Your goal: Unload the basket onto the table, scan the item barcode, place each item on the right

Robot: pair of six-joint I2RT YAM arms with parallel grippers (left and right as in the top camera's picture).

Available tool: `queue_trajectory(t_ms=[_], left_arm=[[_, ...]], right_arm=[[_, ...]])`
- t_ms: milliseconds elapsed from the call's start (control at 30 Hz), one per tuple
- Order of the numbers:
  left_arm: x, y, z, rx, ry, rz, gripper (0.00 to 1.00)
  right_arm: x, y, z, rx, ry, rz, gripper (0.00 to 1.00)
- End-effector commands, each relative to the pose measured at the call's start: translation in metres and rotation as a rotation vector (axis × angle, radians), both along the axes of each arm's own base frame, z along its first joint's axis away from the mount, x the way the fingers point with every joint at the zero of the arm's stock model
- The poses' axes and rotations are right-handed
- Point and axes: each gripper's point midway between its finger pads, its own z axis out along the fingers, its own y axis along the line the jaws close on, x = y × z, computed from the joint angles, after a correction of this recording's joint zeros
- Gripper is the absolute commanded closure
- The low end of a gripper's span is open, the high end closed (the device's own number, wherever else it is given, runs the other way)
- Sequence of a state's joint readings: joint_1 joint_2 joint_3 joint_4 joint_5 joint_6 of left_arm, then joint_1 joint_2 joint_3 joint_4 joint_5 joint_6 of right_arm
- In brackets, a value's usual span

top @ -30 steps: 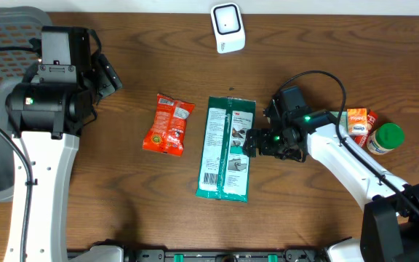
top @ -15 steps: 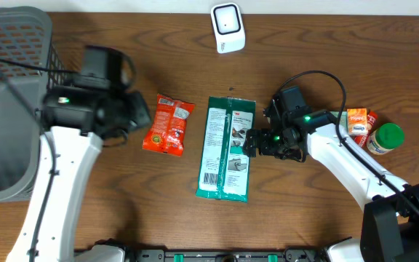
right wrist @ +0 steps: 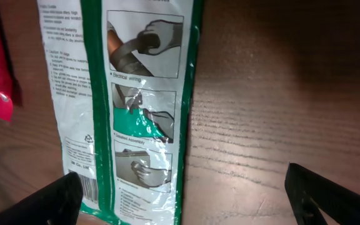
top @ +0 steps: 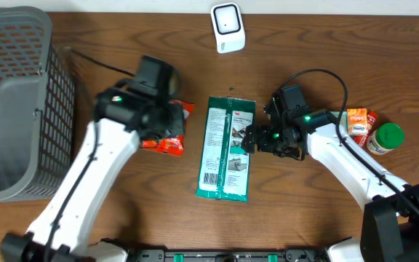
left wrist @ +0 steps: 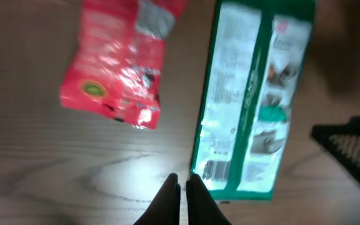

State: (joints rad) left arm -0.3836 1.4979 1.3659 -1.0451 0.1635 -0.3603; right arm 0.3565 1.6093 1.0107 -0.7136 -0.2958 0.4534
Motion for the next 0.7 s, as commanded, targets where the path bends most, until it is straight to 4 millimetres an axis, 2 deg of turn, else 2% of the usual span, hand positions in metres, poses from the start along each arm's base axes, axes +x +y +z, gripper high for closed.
queue_trajectory(t_ms=[0, 67, 167, 333, 500, 667], left_arm=[[-0.009, -0.015, -0.039, 0.055, 0.106, -0.122, 0.92], [-0.011, -0.021, -0.055, 0.079, 0.149, -0.163, 0.92], [-0.013, -0.026, -0.083, 0.115, 0.223, -0.209, 0.92], [-0.007, -0.030, -0.112, 0.133, 0.268, -0.215, 0.92], [-0.002, -0.037, -0.130, 0.135, 0.279, -0.223, 0.92], [0.000, -0.041, -0.144, 0.140, 0.290, -0.230, 0.92]], right_arm=[[0.001, 0.001, 0.007, 0.014, 0.009, -0.038, 0.16], [-0.001, 0.001, 0.007, 0.011, 0.015, -0.031, 0.58], [-0.012, 0.004, 0.007, 0.029, 0.046, 0.023, 0.55], [-0.018, 0.003, 0.004, 0.034, 0.068, 0.041, 0.58], [-0.020, 0.006, 0.001, 0.083, 0.077, 0.041, 0.57], [-0.022, 0.007, -0.009, 0.182, 0.078, 0.035, 0.51]])
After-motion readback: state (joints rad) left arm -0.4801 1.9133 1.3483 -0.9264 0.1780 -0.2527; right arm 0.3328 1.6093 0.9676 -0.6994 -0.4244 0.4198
